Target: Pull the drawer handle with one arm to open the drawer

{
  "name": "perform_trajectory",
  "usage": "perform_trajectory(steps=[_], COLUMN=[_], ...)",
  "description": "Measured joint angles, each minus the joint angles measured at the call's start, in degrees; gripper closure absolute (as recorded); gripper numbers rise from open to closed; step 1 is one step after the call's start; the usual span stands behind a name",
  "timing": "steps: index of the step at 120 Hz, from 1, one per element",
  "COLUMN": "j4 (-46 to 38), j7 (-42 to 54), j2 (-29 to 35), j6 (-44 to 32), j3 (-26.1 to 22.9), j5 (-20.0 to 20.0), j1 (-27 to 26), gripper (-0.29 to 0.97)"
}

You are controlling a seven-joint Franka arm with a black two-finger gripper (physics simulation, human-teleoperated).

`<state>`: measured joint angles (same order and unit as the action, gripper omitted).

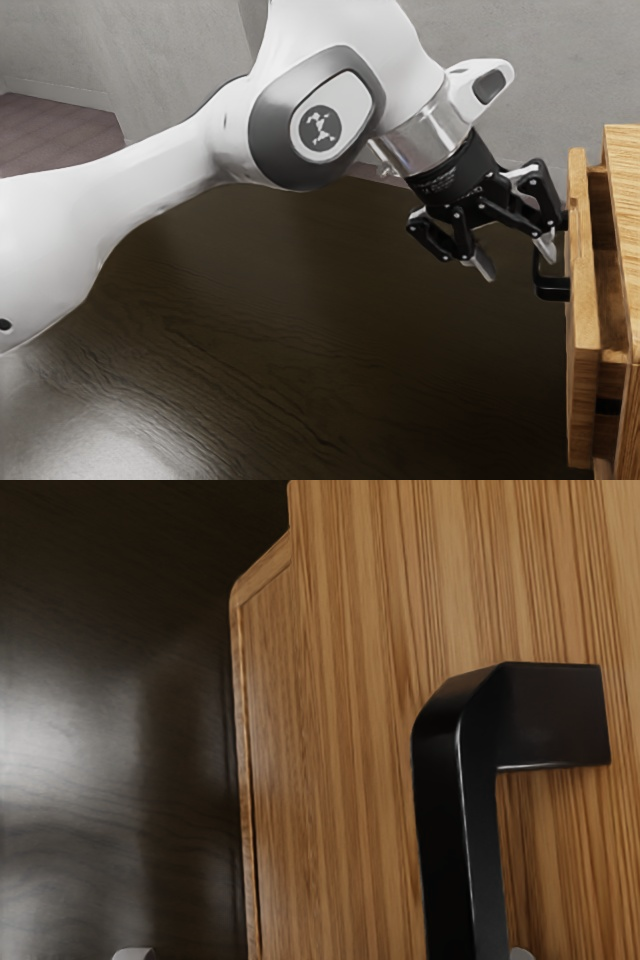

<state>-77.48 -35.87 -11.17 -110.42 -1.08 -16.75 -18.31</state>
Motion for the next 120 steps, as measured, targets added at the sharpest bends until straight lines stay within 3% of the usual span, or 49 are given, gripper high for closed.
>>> perform_trajectory(steps=[120], j4=[-10.6], j7=[0.1], j2=[8.0], j6=[-3.4], j3=[1.0], j5=[0.0], j1=[2.8], gripper=[0.31])
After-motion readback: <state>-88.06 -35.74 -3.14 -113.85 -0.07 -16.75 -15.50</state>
